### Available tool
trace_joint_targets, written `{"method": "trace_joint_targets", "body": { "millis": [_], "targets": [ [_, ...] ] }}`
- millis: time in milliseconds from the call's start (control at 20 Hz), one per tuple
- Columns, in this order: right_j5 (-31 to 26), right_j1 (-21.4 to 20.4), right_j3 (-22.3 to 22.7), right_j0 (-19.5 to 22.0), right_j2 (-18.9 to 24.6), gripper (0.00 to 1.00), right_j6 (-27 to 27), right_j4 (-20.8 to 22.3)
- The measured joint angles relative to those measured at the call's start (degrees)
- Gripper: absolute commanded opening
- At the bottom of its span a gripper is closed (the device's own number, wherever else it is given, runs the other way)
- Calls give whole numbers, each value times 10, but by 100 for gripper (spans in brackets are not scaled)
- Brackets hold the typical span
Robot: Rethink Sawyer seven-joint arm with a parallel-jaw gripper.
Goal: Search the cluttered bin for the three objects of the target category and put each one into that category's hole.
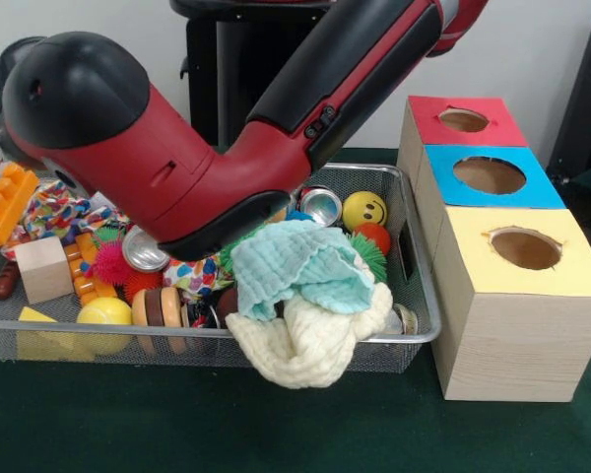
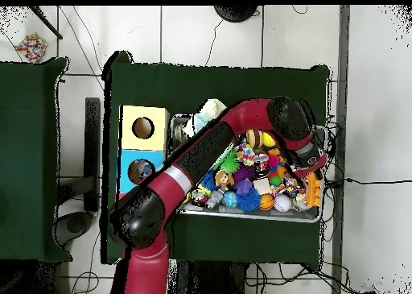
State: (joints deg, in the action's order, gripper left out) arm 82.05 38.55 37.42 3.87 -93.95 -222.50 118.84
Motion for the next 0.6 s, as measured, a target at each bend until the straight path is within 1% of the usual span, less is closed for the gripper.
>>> {"method": "trace_joint_targets", "body": {
  "millis": [150,350,600],
  "targets": [
    [23,0,0,-7,-4,100,-13,0],
    [44,-2,2,-16,-8,100,-15,0],
    [74,-8,18,-34,-12,100,-15,0]
  ]
}}
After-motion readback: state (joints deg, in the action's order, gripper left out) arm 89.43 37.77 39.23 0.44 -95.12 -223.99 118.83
